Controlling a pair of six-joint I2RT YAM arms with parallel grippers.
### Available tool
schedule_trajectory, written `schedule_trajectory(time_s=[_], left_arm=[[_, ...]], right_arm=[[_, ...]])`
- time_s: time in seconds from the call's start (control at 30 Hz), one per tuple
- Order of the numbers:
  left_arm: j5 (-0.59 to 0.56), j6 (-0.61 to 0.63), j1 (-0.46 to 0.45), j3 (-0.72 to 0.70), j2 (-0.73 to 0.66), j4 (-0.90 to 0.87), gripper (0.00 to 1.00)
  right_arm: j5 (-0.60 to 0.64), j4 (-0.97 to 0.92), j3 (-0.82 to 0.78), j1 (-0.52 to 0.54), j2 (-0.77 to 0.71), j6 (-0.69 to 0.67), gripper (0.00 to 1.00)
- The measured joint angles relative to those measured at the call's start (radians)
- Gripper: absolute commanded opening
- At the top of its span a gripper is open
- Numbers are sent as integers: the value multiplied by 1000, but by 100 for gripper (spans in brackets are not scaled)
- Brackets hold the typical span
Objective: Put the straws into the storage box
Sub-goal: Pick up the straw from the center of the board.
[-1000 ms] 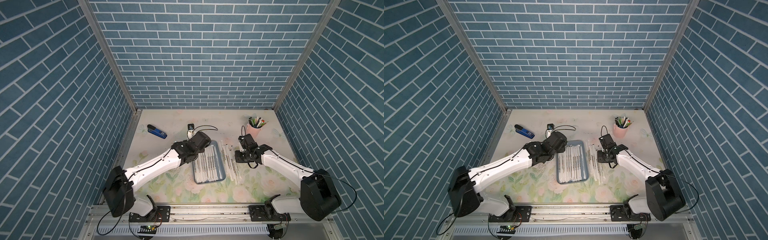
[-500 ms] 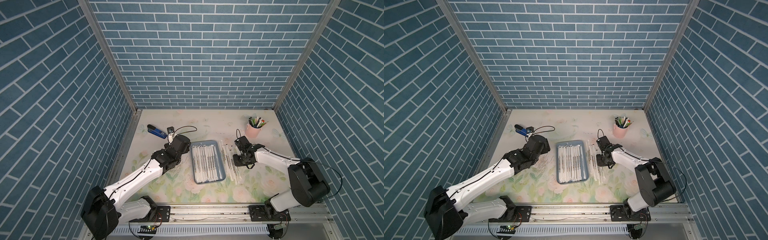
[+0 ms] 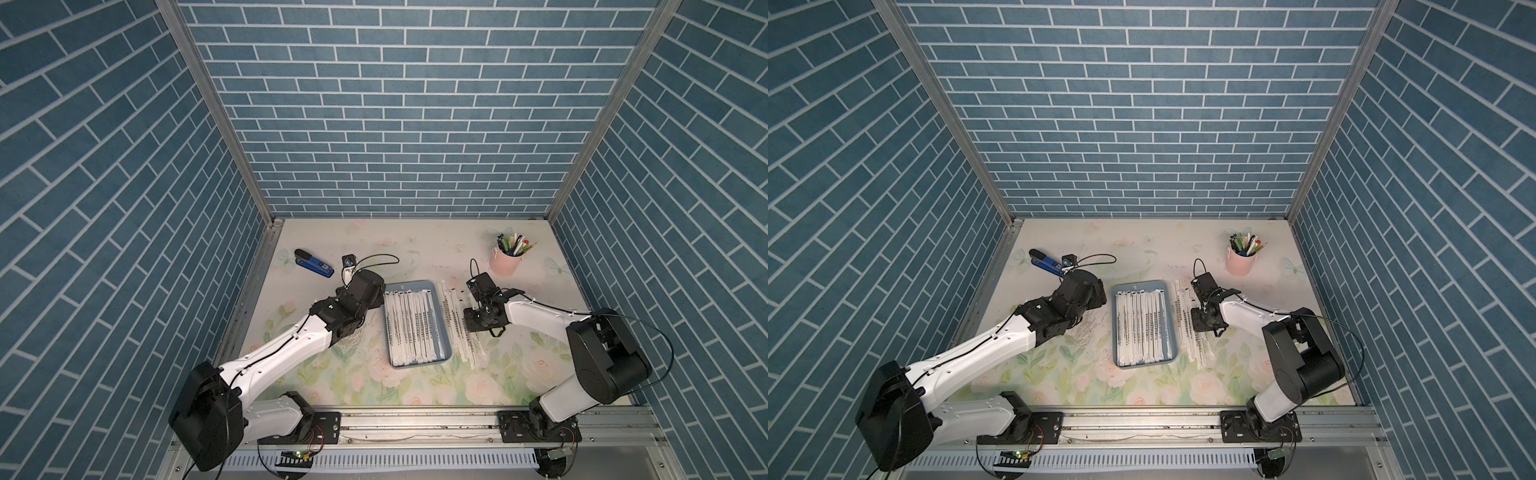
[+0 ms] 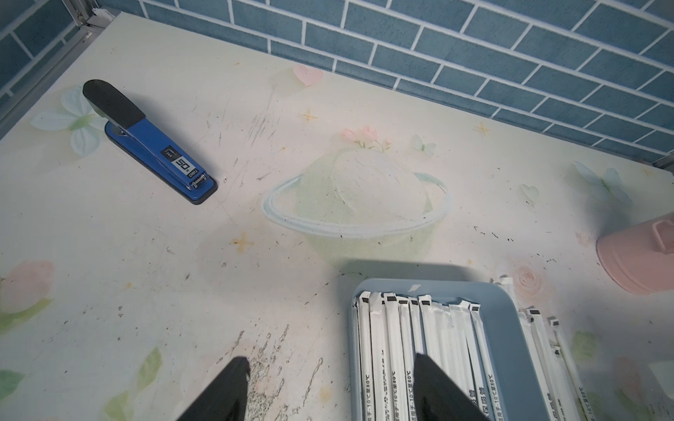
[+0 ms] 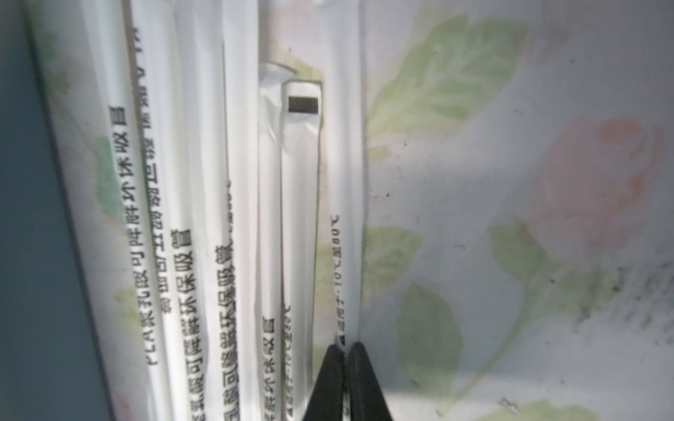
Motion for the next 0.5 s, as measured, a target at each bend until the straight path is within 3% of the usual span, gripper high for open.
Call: schedule_trajectory(time_s=[0.33, 0.5], left_arm=[[2, 1, 0, 0, 4, 2, 74], [-2, 1, 0, 0, 4, 3, 74]], right_arm=[[23, -94, 43, 18, -70, 6, 3], [63, -152, 143, 135, -105, 91, 1]])
